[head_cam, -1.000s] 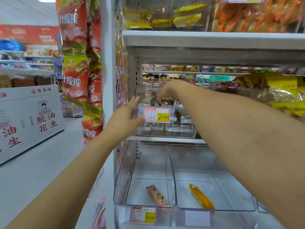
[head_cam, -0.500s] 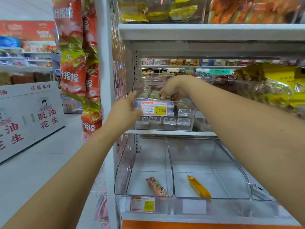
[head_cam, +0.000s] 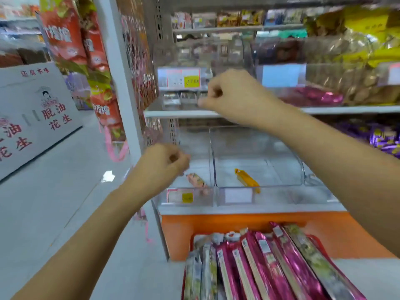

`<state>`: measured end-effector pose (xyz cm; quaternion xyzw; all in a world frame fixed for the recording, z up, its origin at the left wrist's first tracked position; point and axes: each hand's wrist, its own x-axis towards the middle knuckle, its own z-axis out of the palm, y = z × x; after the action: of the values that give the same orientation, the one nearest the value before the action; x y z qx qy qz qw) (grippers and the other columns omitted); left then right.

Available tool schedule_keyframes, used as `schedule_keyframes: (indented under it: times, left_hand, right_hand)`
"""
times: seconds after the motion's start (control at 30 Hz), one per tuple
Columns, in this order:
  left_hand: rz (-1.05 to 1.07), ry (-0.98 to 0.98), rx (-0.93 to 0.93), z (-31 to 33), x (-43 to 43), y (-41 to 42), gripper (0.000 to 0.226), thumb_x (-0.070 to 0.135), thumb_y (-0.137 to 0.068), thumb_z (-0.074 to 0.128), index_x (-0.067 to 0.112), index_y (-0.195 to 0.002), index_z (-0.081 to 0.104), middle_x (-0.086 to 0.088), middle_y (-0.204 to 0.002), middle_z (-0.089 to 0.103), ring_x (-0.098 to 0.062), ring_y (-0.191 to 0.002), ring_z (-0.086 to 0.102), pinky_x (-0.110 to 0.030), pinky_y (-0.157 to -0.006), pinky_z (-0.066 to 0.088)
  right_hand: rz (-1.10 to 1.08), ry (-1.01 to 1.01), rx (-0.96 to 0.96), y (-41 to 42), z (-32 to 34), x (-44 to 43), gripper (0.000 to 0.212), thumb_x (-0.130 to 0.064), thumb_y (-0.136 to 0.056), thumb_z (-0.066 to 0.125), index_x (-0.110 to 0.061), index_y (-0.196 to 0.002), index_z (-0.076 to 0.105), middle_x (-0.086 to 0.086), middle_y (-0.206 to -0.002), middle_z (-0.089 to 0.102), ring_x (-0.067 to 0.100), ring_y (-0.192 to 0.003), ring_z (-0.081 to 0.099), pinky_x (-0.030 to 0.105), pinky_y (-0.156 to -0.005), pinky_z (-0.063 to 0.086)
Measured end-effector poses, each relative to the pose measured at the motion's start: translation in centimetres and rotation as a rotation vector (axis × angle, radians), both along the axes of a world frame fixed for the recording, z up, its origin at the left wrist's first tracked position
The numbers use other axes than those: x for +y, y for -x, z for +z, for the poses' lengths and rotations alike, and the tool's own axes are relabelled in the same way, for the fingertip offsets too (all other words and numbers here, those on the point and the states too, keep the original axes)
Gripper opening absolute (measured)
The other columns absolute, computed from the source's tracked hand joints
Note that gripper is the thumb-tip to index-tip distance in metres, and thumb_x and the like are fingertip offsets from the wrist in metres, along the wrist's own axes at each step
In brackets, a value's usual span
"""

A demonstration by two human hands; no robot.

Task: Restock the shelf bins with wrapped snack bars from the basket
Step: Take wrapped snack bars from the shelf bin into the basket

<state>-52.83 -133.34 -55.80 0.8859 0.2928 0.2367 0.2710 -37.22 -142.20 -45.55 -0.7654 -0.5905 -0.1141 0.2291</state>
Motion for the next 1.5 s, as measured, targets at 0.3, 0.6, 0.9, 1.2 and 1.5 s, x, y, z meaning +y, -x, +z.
schedule_keyframes:
  times: [0.3, 0.6, 0.9, 1.2, 1.5]
  left_hand:
    - [-0.088, 0.564, 0.814, -16.9, -1.4, 0.7, 0.02, 0.014, -0.093, 0.051, 0.009, -0.111, 0.06, -0.006, -0.091, 0.061, -0.022, -0.085, 0.06, -0.022, -0.067, 0.041]
    - [-0.043, 1.059, 0.762, -23.6, -2.5, 5.0, 0.052, 0.039, -0.081, 0.072, 0.0, -0.115, 0.064, -0.01, -0.107, 0.068, -0.02, -0.094, 0.066, -0.028, -0.084, 0.056]
    - [0.005, 1.099, 0.506, -25.4, -3.4, 6.2, 0.03, 0.029, -0.081, 0.074, 0.002, -0.091, 0.064, -0.008, -0.088, 0.066, -0.019, -0.087, 0.067, -0.029, -0.085, 0.055]
    - [0.054, 0.999, 0.282, -22.1, -1.3, 3.9, 0.056, 0.033, -0.069, 0.084, 0.003, -0.105, 0.055, -0.021, -0.115, 0.061, -0.021, -0.1, 0.065, -0.021, -0.075, 0.055]
    - [-0.065, 1.051, 0.109, -15.4, -3.2, -1.1, 0.101, 0.053, -0.055, 0.085, -0.003, -0.131, 0.049, -0.014, -0.127, 0.059, -0.039, -0.121, 0.047, -0.029, -0.081, 0.055]
  right_hand:
    - [-0.013, 0.766, 0.338, 3.2, -21.4, -7.2, 0.032, -0.033, -0.092, 0.057, -0.004, -0.106, 0.061, 0.011, -0.101, 0.064, 0.027, -0.095, 0.059, 0.032, -0.073, 0.047]
    - [-0.196, 0.765, 0.817, 8.2, -33.8, -6.5, 0.056, -0.018, -0.093, 0.056, -0.001, -0.142, 0.034, 0.009, -0.119, 0.061, 0.018, -0.082, 0.062, 0.027, -0.066, 0.052]
    - [-0.321, 0.715, 0.919, 8.6, -35.3, -5.4, 0.065, -0.01, -0.09, 0.058, 0.002, -0.144, 0.025, 0.011, -0.126, 0.057, 0.019, -0.097, 0.063, 0.03, -0.074, 0.056]
    - [-0.17, 0.584, 1.024, 5.6, -30.2, -6.6, 0.026, -0.035, -0.083, 0.071, -0.015, -0.087, 0.055, -0.002, -0.07, 0.05, 0.01, -0.057, 0.049, 0.023, -0.052, 0.037]
    - [-0.113, 0.203, 0.82, 2.0, -24.5, -9.0, 0.045, -0.052, -0.077, 0.072, -0.016, -0.085, 0.046, -0.007, -0.068, 0.046, 0.006, -0.056, 0.04, 0.02, -0.047, 0.029]
